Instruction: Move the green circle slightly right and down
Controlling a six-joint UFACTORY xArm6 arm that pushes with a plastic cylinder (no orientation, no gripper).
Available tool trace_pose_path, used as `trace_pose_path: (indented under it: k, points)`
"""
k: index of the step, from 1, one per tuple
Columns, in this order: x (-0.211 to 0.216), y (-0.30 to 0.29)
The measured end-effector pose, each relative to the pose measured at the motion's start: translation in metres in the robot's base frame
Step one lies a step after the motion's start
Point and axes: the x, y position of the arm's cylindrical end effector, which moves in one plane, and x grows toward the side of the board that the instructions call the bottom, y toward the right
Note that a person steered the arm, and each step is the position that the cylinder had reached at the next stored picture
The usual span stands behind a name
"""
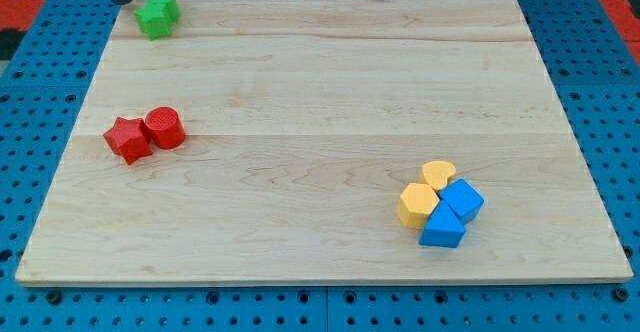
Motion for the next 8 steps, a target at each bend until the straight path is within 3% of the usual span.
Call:
trace_pose_path:
  k: [8]
  points:
    - [0.013,0.098]
